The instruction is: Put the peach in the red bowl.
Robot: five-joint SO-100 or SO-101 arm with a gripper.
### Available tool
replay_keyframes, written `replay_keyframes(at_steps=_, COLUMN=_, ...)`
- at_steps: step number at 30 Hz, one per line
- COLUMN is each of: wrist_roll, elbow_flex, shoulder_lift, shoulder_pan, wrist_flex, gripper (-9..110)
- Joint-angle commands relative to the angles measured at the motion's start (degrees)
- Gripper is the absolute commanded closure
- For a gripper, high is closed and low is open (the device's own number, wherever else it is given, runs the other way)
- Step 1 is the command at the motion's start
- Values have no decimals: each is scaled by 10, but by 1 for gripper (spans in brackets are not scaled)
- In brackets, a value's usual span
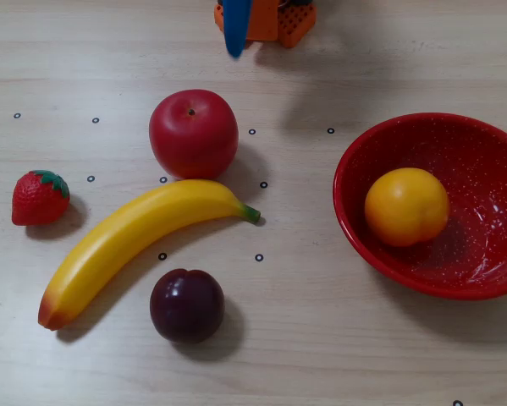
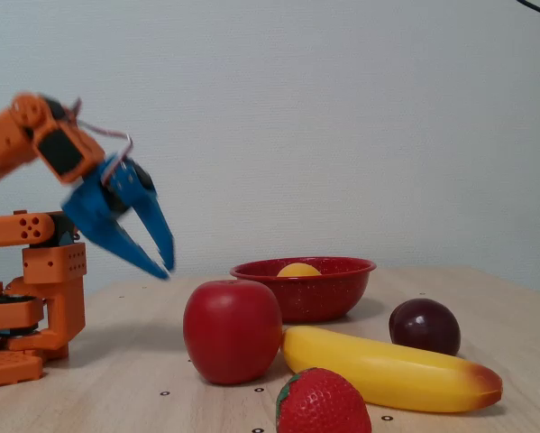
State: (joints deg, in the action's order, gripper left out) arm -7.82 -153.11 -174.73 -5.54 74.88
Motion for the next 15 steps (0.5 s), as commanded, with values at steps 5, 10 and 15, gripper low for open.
replay_keyframes(at_steps=5, wrist_roll=33, elbow_flex=-161, shoulder_lift=-89, shoulder_pan=9, wrist_flex=-149, gripper=101)
replay_keyframes(at_steps=10, wrist_roll=13, elbow_flex=-203, shoulder_lift=-89, shoulder_pan=6, wrist_flex=-175, gripper=101)
replay_keyframes(at_steps=15, wrist_roll=25, elbow_flex=-202, shoulder_lift=-90, shoulder_pan=-5, wrist_flex=-177, gripper=95)
